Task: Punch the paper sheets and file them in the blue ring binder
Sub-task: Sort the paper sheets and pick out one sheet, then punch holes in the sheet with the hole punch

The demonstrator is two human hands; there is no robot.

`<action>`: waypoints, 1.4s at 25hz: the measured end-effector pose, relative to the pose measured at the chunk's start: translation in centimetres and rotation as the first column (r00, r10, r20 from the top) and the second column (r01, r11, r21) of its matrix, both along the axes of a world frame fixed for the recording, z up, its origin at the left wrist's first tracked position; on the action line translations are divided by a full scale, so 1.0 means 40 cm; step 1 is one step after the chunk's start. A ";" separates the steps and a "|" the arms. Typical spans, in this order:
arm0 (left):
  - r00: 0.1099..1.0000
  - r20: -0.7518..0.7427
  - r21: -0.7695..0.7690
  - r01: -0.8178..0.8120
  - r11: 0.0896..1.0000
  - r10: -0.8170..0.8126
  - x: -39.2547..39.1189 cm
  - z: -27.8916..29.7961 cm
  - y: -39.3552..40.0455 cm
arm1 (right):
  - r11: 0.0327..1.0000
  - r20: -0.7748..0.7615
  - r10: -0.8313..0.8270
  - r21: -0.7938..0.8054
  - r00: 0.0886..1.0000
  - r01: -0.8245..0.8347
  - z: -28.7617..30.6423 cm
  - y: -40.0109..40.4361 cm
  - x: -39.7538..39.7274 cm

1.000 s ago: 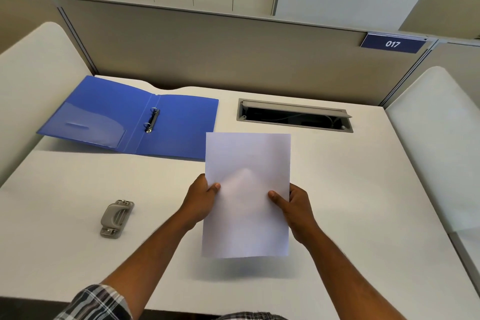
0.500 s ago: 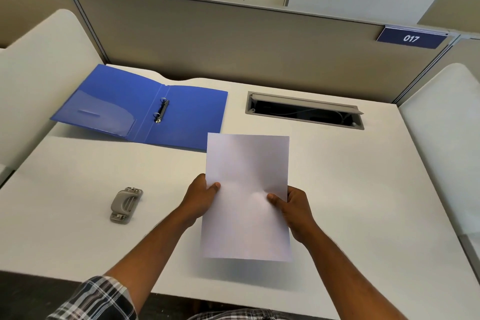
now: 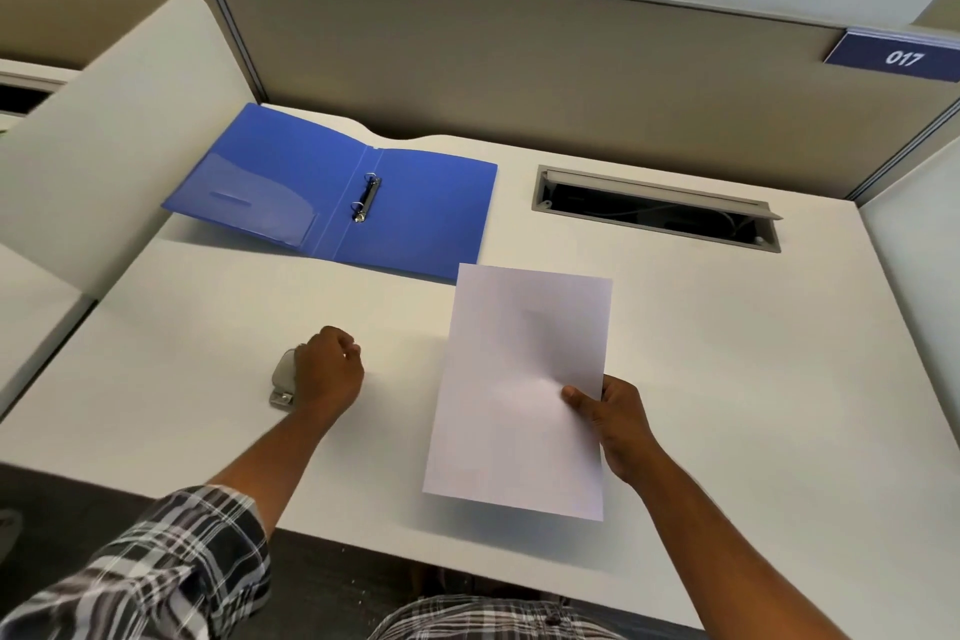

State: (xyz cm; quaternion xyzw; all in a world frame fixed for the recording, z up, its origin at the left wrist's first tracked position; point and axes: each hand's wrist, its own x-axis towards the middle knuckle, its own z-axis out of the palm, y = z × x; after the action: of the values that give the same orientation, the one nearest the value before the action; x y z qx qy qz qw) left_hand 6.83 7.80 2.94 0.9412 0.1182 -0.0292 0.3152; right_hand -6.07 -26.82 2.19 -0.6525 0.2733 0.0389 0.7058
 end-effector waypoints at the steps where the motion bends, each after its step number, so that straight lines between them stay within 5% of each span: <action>1: 1.000 0.013 0.112 -0.026 0.993 0.024 0.009 -0.006 0.039 | 1.000 -0.006 0.003 -0.006 1.000 -0.003 -0.006 0.005 0.001; 4: 0.988 -0.016 0.263 -0.142 0.954 0.152 0.026 -0.027 0.137 | 0.999 -0.020 0.019 -0.029 1.000 -0.020 -0.015 0.025 0.003; 7: 0.948 -0.218 0.242 -0.179 0.954 0.233 0.052 -0.044 0.200 | 0.999 -0.030 0.027 -0.041 0.999 -0.028 -0.019 0.038 0.007; 17: 0.943 -0.322 0.111 -0.044 0.993 0.078 0.066 -0.045 0.173 | 0.998 -0.042 0.010 -0.057 0.999 -0.012 -0.014 0.052 0.006; 28: 0.942 -0.304 -0.223 0.073 0.972 -0.141 -0.029 0.013 -0.186 | 0.994 -0.092 -0.103 -0.041 0.990 0.100 -0.020 -0.057 -0.093; 35: 0.894 -0.328 -0.108 0.286 0.952 -0.305 -0.132 -0.024 -0.346 | 0.989 -0.137 -0.144 -0.037 0.980 0.140 -0.054 -0.148 -0.204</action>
State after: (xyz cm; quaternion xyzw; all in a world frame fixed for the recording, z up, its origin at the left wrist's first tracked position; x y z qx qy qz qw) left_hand 1.56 -6.05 1.97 0.9193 0.0257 -0.2426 0.3087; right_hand -14.22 -32.73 0.03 -0.6365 0.3682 0.0302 0.6771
